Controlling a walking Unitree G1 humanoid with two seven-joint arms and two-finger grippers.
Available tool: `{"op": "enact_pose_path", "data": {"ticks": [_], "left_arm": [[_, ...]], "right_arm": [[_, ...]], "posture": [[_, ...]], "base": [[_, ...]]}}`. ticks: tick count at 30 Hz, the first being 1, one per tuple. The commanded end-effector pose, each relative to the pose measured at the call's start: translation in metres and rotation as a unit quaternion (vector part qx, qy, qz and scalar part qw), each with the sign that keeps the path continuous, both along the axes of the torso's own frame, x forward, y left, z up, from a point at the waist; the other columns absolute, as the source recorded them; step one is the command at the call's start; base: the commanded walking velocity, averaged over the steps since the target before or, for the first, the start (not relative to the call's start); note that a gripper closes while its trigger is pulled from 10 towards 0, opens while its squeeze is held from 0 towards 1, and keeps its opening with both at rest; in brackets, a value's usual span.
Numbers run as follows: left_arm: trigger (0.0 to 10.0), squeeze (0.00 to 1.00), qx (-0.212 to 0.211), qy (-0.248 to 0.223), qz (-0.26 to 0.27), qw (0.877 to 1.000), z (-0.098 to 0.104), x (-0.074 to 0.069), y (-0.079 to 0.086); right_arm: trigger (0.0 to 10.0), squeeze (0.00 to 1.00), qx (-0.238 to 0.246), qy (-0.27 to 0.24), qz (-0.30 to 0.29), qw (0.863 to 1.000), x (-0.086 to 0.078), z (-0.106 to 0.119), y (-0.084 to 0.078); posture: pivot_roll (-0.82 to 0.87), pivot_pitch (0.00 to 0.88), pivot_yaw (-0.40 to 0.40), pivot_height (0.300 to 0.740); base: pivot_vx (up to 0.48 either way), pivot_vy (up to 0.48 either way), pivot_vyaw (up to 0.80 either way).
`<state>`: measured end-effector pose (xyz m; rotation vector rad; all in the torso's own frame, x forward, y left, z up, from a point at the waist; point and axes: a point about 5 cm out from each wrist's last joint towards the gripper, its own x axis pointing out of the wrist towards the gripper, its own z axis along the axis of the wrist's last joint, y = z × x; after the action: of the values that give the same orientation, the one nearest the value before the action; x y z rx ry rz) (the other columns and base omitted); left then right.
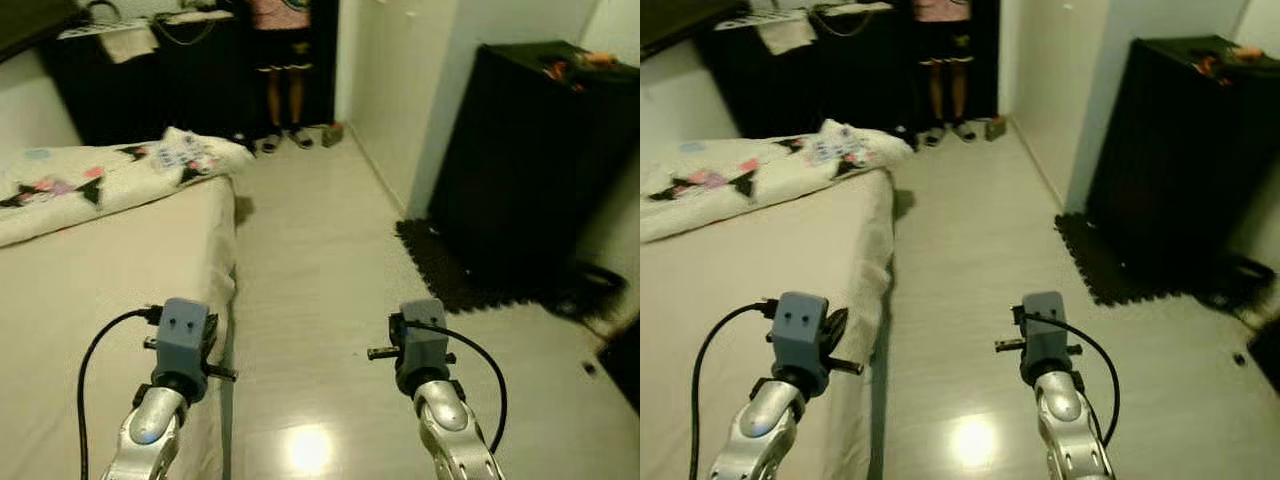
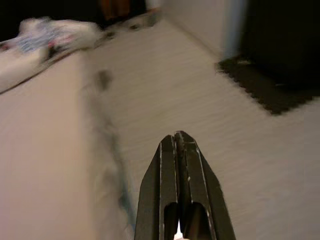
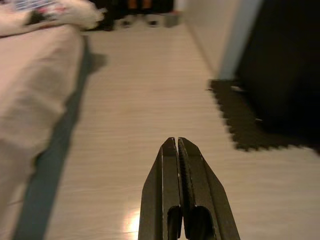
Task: Clean up the room
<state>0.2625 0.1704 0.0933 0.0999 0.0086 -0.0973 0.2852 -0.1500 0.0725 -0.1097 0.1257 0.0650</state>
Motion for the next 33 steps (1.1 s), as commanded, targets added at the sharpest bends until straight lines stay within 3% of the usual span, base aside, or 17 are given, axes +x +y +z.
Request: {"op": "enact_pose_path", "data": {"ticks": [1,12,23,33], "left_arm": [[10.0,0.0,0.004,0.009,0.002,1.0,-0.004,-0.002,0.002],[10.0,0.0,-0.001,0.011,0.008,1.0,-0.006,0.0,-0.005],[10.0,0.0,-0.021,0.014,0.014,1.0,-0.006,0.0,-0.012],[10.0,0.0,-0.029,0.01,0.03,0.999,-0.004,0.004,-0.009]], "right_arm": [[10.0,0.0,0.006,0.008,-0.002,1.0,-0.002,-0.003,0.0],[10.0,0.0,0.009,0.014,0.006,1.0,-0.002,-0.005,0.003],[10.0,0.0,0.006,0.001,0.011,1.0,0.002,0.0,0.005],[10.0,0.0,0.006,0.003,0.017,1.0,0.001,-0.001,0.008]], "posture": [[-0.05,0.053,0.041,0.74],[-0.05,0.061,0.037,0.74],[-0.05,0.07,0.035,0.74],[-0.05,0.068,0.018,0.74]], "base": [[0.0,0.0,-0.8],[0.0,0.0,-0.07],[0.337,0.0,0.0],[0.357,0.0,0.0]]}}
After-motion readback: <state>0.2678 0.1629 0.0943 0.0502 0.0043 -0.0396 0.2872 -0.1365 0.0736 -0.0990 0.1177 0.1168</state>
